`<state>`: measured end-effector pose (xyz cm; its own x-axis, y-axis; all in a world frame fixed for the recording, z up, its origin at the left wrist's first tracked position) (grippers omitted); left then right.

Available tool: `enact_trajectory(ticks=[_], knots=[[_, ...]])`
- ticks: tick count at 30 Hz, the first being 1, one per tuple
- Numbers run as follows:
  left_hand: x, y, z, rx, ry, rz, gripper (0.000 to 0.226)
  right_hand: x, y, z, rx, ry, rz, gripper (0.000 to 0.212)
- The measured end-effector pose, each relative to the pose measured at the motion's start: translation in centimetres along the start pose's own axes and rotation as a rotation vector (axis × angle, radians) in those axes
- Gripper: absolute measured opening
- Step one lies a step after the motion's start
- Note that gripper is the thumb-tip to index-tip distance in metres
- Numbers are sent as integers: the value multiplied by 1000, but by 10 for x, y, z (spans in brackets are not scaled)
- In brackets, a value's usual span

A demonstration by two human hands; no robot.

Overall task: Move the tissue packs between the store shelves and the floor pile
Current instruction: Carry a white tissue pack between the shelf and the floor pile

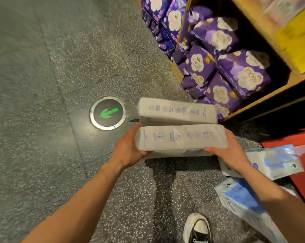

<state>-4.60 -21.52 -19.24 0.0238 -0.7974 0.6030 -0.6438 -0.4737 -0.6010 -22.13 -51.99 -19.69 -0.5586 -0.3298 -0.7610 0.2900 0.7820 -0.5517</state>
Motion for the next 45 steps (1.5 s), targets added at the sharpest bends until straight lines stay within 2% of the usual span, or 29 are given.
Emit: enact_trajectory(ticks=[4, 9, 13, 18, 21, 24, 27, 30, 33, 34, 37, 38, 42, 45], knots=[[42, -104, -63, 62, -26, 1, 109, -122, -40, -36, -22, -66, 38, 76], [102, -261, -161, 179, -18, -116, 98, -302, -90, -89, 8, -143, 17, 84], [140, -397, -248, 324, -4, -212, 99, -453, -123, -134, 35, -220, 88, 82], [165, -554, -346, 521, -20, -361, 92, -619, -132, -183, 33, -299, 182, 54], [161, -634, -401, 656, -24, -478, 85, -711, -123, -207, 1, -394, 206, 45], [152, -696, -445, 755, -35, -550, 83, -799, -110, -225, -12, -499, 249, 32], [142, -744, -469, 813, -49, -637, 79, -872, -89, -230, -39, -599, 275, 61], [137, -788, -476, 879, -34, -727, 59, -929, -56, -219, -145, -601, 375, 84], [128, -835, -473, 978, 0, -922, 58, -988, -19, -204, -226, -659, 378, 111], [124, -853, -470, 1016, 11, -972, 64, -1008, -5, -197, -256, -678, 371, 111], [110, -907, -465, 1113, 38, -1091, 81, -1084, 43, -178, -335, -768, 370, 81], [103, -926, -465, 1146, 45, -1126, 82, -1110, 59, -172, -345, -795, 375, 79], [67, -1000, -467, 1179, 110, -1064, 95, -1219, 122, -160, -429, -899, 376, 82], [29, -1046, -474, 1237, 65, -974, 111, -1285, 176, -156, -472, -939, 331, 95]])
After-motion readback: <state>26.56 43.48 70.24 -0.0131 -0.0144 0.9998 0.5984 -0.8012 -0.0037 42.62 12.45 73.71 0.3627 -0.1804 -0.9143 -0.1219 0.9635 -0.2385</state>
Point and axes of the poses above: each hand's wrist, its own z-axis towards the middle knuckle, its own y-axis out of the palm, x = y × z, the point moved 4 cm from there along z, towards the middle knuckle, and after that the axes turned 8 degrees about -y, right-handed, at the moved point
